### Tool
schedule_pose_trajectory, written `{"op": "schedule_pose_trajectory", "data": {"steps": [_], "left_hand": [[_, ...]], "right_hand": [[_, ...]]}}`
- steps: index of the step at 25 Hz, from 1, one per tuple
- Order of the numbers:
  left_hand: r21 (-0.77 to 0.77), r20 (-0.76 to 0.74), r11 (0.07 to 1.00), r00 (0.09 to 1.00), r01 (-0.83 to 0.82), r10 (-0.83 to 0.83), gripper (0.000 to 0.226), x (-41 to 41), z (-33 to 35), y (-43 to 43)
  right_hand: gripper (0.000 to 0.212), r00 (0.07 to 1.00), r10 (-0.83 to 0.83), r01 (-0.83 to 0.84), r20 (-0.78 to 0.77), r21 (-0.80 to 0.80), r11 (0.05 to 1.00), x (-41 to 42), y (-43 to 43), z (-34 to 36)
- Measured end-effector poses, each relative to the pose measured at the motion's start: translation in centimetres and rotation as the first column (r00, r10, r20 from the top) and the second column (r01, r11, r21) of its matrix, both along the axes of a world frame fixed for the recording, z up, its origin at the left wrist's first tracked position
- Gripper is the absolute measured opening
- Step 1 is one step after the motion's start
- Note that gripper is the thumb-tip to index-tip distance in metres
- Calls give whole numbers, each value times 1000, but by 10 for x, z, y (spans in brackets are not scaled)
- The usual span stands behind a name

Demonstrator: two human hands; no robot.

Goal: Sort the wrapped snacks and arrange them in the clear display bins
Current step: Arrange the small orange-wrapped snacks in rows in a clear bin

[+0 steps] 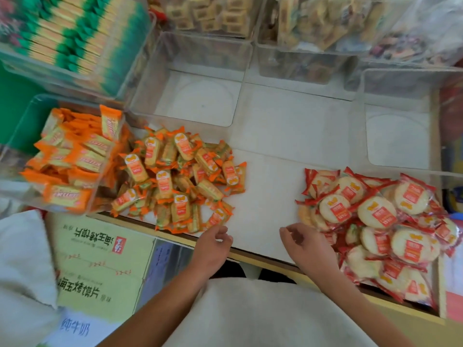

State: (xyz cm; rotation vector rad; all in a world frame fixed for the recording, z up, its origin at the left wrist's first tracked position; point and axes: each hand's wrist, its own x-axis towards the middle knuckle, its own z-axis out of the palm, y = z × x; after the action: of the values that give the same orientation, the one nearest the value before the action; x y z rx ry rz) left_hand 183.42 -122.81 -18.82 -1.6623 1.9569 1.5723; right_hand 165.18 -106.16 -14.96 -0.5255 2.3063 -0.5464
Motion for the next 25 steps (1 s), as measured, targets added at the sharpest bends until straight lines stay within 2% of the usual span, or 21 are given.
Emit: {"op": "schedule_pose_trajectory", "data": {"steps": [3,5,9,11,13,15,18,21,25], "left_hand": [[-50,-45,998,999,25,-27,8,14,3,-25],[-128,-68,992,998,-10,1,7,30,7,-49],[-289,-12,952,995,-102,102,14,61,16,-103],[-316,54,948,998,-15,34,28,67,11,-123],[-323,140,940,988,110,-67,36,64,6,-134],[-328,163,929,979,172,-124,37,61,0,-140],[-309,78,940,989,145,-127,39,62,-2,-143],[-254,-53,964,994,79,-95,38,65,5,-145],[-48,-335,999,942,-16,-1,33,66,43,-144]], "right_hand": [[26,996,-26,30,84,-50,998,30,-44,-7],[28,990,-33,45,136,-87,995,53,-86,-17],[57,964,-162,173,212,-34,984,86,-153,-41],[71,936,-274,279,222,13,960,98,-165,-50],[69,908,-348,354,234,18,935,105,-165,-54],[62,883,-397,404,250,25,915,107,-162,-53],[45,856,-466,482,223,-17,876,109,-157,-44],[25,838,-474,519,270,-129,845,106,-157,-25],[25,862,-366,471,350,-292,832,102,-178,15]]}}
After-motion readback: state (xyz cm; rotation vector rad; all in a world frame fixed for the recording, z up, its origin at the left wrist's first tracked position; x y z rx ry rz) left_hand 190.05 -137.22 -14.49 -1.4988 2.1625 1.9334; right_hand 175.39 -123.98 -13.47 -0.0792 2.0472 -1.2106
